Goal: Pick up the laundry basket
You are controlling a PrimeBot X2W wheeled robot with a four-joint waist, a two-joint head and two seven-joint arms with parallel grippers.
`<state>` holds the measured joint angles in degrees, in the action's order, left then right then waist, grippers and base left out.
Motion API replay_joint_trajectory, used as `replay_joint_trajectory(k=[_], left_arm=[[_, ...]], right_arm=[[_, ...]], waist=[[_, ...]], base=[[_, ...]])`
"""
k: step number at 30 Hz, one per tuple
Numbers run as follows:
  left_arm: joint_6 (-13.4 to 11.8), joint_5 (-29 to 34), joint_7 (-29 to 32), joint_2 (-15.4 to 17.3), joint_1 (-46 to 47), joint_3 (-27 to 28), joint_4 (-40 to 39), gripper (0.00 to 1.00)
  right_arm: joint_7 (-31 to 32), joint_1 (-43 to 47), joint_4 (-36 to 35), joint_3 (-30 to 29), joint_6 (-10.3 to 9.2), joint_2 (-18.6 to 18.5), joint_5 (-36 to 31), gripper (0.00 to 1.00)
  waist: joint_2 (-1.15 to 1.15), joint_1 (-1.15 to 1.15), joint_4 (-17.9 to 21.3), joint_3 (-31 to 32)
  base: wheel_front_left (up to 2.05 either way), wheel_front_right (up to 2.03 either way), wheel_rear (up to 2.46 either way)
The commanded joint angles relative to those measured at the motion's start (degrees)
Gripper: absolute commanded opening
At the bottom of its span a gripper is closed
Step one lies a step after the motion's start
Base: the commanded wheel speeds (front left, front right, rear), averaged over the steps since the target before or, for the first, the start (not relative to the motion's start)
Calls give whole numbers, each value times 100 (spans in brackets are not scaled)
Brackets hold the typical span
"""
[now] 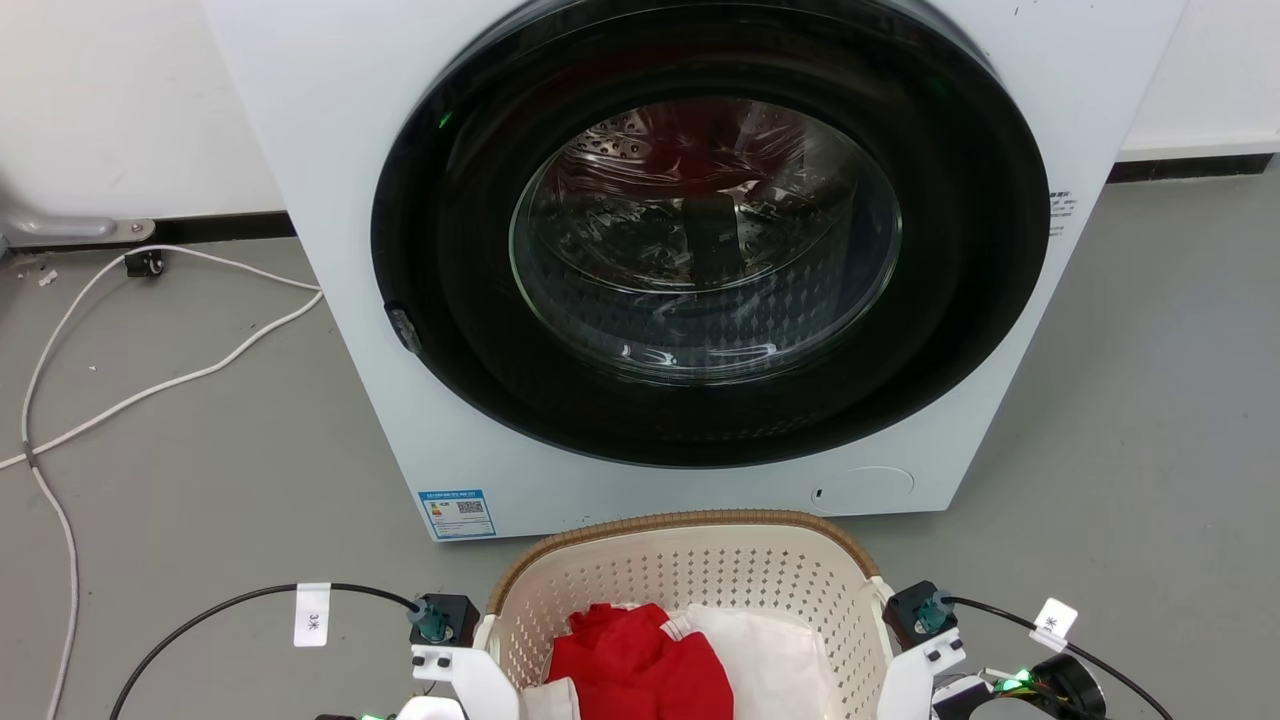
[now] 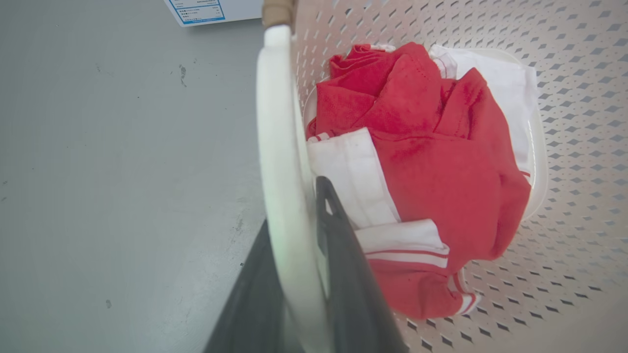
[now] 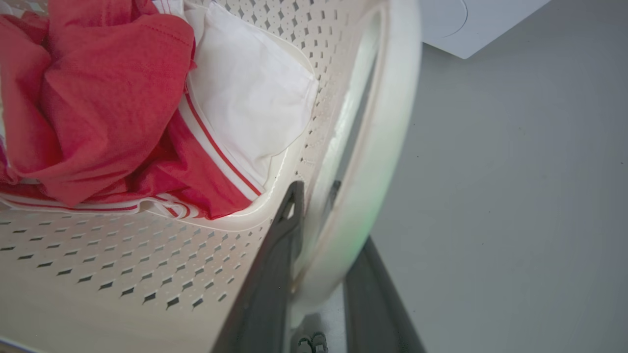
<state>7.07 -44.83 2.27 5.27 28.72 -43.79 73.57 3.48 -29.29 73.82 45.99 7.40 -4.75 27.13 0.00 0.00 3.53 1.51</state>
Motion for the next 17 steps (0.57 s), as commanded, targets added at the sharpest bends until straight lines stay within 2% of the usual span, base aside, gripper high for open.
replay_joint_trajectory(k=[1,17], left_arm=[[66,-6,-49,-10,84,-32,-44,0],[66,-172,-102,18,128,-199,-29,0]], right_arm=[[-43,-57,-6,51,16,-7,6,0],[-37,-54,-4,196,16,-38,159,0]], waist=[[0,0,-3,1],[0,0,-18,-26]], base=[[0,0,0],[0,0,0]])
